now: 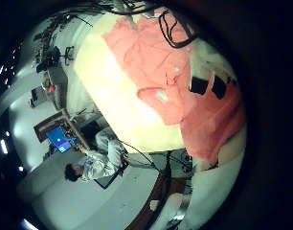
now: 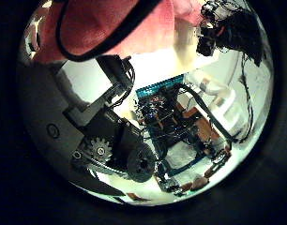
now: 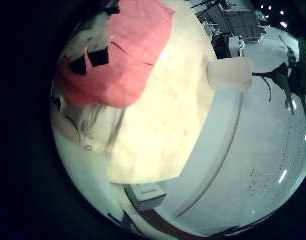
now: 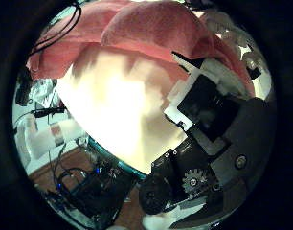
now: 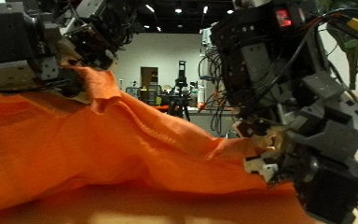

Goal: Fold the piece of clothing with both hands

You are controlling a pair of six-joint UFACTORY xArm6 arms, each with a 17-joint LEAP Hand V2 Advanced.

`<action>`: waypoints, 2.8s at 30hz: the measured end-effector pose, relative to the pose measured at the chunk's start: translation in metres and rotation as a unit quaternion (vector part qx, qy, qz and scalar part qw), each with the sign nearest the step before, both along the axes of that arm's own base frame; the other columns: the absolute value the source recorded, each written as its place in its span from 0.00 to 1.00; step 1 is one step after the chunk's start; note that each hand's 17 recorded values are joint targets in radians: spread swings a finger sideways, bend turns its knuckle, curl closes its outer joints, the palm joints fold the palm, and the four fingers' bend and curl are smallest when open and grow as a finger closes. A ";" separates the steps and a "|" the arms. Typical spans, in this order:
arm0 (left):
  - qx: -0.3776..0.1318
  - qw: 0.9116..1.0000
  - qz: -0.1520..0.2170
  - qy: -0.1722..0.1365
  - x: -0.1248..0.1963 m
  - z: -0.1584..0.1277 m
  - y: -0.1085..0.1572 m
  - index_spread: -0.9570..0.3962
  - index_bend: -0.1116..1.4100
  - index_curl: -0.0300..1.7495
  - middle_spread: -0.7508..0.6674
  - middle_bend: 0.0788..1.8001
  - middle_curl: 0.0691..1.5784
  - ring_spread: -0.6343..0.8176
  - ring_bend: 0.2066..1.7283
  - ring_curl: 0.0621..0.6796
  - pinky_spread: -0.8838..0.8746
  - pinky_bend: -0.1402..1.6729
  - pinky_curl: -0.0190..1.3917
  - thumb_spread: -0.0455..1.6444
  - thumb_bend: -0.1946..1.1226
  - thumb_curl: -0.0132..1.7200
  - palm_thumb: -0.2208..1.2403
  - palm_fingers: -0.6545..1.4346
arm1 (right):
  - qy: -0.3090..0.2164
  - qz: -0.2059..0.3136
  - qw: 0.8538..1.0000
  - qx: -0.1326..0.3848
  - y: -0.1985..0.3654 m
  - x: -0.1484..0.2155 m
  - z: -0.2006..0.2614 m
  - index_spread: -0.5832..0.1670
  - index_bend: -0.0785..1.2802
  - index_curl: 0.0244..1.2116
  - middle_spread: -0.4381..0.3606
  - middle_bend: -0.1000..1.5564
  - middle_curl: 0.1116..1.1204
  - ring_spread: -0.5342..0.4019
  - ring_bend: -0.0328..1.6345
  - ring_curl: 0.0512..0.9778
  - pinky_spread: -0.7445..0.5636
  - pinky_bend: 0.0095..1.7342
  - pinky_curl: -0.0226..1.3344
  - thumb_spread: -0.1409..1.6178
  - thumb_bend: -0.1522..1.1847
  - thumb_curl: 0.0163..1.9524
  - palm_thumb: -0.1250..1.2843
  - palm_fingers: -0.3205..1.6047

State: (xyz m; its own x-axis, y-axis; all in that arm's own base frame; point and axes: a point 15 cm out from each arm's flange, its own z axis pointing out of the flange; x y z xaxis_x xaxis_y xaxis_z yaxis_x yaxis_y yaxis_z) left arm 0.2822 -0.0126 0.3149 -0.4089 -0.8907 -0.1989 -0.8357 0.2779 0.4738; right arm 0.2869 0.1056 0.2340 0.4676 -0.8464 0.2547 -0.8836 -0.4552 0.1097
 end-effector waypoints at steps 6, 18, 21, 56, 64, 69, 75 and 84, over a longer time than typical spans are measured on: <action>-0.014 1.000 -0.003 -0.005 -0.002 0.014 -0.004 0.21 0.19 0.51 0.13 0.53 0.37 0.05 0.50 0.64 0.08 0.66 0.34 0.72 0.14 0.16 0.66 0.85 | -0.009 -0.012 1.000 0.003 -0.012 -0.007 0.025 0.35 0.78 0.76 0.34 0.80 0.71 0.36 0.86 0.63 0.37 0.81 0.42 0.67 0.12 0.40 0.84 0.75; -0.016 1.000 -0.010 -0.003 -0.004 0.039 0.001 0.21 0.19 0.51 0.13 0.53 0.37 0.05 0.51 0.64 0.08 0.65 0.34 0.72 0.14 0.16 0.66 0.85 | -0.030 -0.036 0.999 0.010 -0.024 0.004 0.072 0.36 0.78 0.76 0.34 0.80 0.71 0.35 0.85 0.64 0.37 0.79 0.44 0.66 0.11 0.43 0.82 0.75; -0.013 1.000 -0.012 -0.001 -0.004 0.050 0.004 0.21 0.19 0.51 0.13 0.52 0.37 0.05 0.51 0.64 0.08 0.65 0.34 0.72 0.14 0.16 0.66 0.85 | -0.025 -0.038 0.999 0.005 -0.025 0.004 0.083 0.36 0.78 0.76 0.34 0.80 0.71 0.35 0.85 0.64 0.37 0.79 0.44 0.66 0.10 0.44 0.81 0.75; 0.013 0.995 -0.066 0.072 0.122 0.012 0.024 0.20 0.19 0.51 0.13 0.52 0.38 0.04 0.49 0.64 0.08 0.62 0.34 0.73 0.14 0.16 0.66 0.84 | 0.057 -0.038 0.994 -0.088 -0.025 0.164 0.081 0.33 0.73 0.78 0.28 0.73 0.77 0.33 0.83 0.64 0.33 0.76 0.46 0.72 0.11 0.40 0.74 0.72; 0.009 0.995 -0.060 0.080 0.166 -0.024 0.033 0.21 0.19 0.52 0.14 0.51 0.38 0.04 0.49 0.65 0.08 0.61 0.34 0.73 0.14 0.16 0.66 0.83 | 0.066 -0.041 0.994 -0.082 -0.018 0.216 0.049 0.31 0.71 0.80 0.27 0.72 0.80 0.32 0.83 0.65 0.33 0.76 0.47 0.75 0.11 0.38 0.76 0.72; 0.004 0.995 -0.065 0.069 0.191 -0.049 0.040 0.21 0.19 0.52 0.14 0.51 0.38 0.04 0.48 0.65 0.07 0.60 0.34 0.73 0.14 0.16 0.66 0.83 | 0.062 -0.030 0.995 -0.079 -0.009 0.238 0.018 0.30 0.69 0.81 0.26 0.71 0.82 0.32 0.82 0.66 0.33 0.76 0.47 0.76 0.11 0.37 0.77 0.72; 0.008 0.995 -0.074 0.061 0.212 -0.084 0.050 0.21 0.19 0.52 0.13 0.51 0.39 0.04 0.48 0.66 0.07 0.59 0.35 0.73 0.14 0.16 0.65 0.83 | 0.050 -0.017 0.996 -0.070 0.000 0.262 -0.027 0.29 0.68 0.82 0.26 0.70 0.84 0.32 0.81 0.66 0.33 0.76 0.47 0.76 0.10 0.36 0.78 0.72; -0.001 0.998 -0.058 0.032 0.237 -0.124 0.070 0.24 0.15 0.51 0.13 0.48 0.39 0.04 0.47 0.67 0.07 0.59 0.37 0.73 0.13 0.16 0.64 0.75 | 0.009 -0.016 0.999 -0.045 0.011 0.294 -0.060 0.25 0.52 0.77 0.23 0.66 0.77 0.30 0.78 0.61 0.24 0.69 0.43 0.79 0.09 0.30 0.62 0.69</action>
State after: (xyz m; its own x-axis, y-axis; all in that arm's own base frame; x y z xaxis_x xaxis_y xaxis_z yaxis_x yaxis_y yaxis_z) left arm 0.5187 0.0574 0.1912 -0.5206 -0.8372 -0.1674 -0.7659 0.3713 0.5250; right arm 0.5811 0.1168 0.1739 0.4461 -0.8350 0.3221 -0.8950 -0.4148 0.1641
